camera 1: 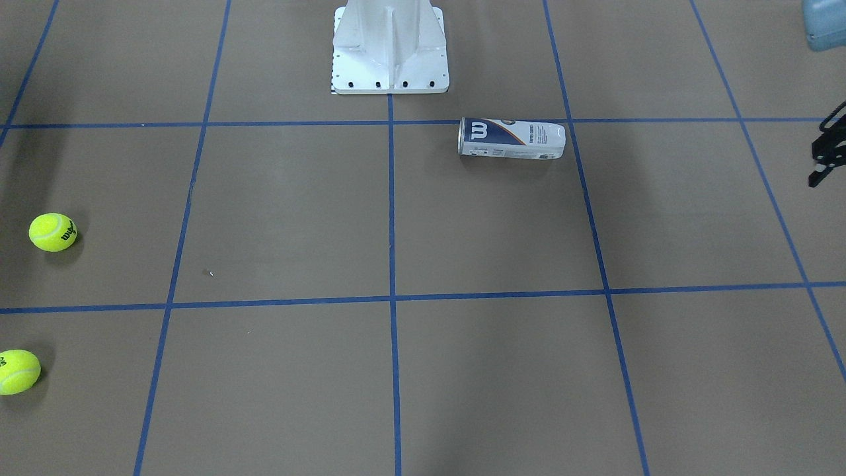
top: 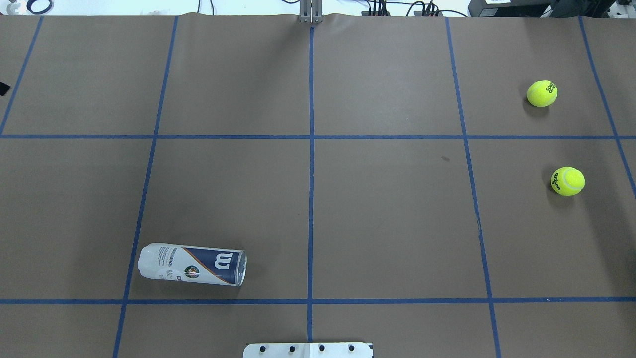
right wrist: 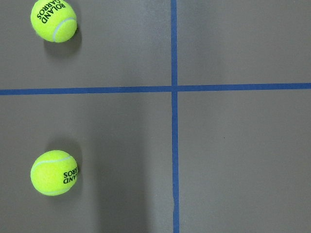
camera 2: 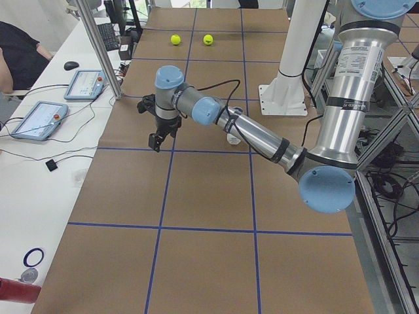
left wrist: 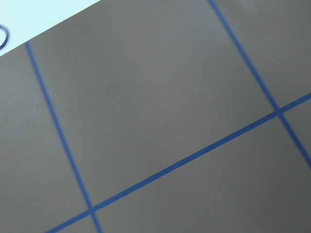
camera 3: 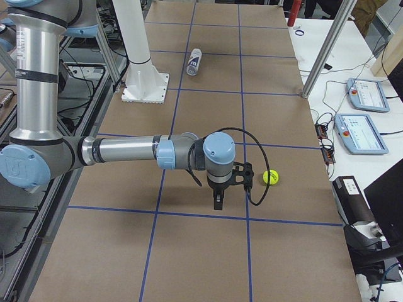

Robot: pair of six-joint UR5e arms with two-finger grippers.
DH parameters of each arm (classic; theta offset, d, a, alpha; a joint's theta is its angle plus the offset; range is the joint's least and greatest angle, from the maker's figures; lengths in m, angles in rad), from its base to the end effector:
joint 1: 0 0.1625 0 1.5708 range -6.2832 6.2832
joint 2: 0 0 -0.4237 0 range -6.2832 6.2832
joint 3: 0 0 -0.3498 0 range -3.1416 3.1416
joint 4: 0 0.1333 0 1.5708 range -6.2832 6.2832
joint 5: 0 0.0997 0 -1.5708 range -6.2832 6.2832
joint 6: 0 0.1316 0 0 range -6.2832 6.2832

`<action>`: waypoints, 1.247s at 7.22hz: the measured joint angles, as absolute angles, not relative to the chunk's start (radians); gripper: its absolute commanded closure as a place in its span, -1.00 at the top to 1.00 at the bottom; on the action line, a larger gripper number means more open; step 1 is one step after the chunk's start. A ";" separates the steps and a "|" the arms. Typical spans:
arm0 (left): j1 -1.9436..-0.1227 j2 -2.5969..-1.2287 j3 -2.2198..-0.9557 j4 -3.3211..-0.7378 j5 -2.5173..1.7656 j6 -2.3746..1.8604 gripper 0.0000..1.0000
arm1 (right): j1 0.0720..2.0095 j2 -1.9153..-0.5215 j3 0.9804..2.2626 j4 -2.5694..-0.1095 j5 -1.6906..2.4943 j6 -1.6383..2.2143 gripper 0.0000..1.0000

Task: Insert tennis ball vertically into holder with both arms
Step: 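Move the left gripper down over the lying Wilson tennis can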

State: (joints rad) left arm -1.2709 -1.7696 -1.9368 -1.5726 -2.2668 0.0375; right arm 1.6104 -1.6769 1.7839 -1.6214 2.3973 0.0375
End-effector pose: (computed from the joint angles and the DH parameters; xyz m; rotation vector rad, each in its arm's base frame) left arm 0.1061 -0.5088 0.4223 0.4547 0.7498 0.5128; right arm 0.0526 -0.4057 0.6299 0.0540 -0.8263 0.0493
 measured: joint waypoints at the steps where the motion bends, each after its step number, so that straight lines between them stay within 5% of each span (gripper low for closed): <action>1: -1.208 -1.791 -1.978 -1.577 -2.298 0.039 1.00 | 1.610 -1.678 1.784 -1.621 2.399 0.038 0.98; 4: -0.930 -1.920 -2.055 -1.572 -2.312 0.042 1.00 | 1.611 -1.678 1.792 -1.621 2.401 0.038 0.98; 9: -0.591 -2.054 -2.010 -1.565 -2.043 0.191 0.99 | 1.610 -1.677 1.816 -1.621 2.402 0.039 0.98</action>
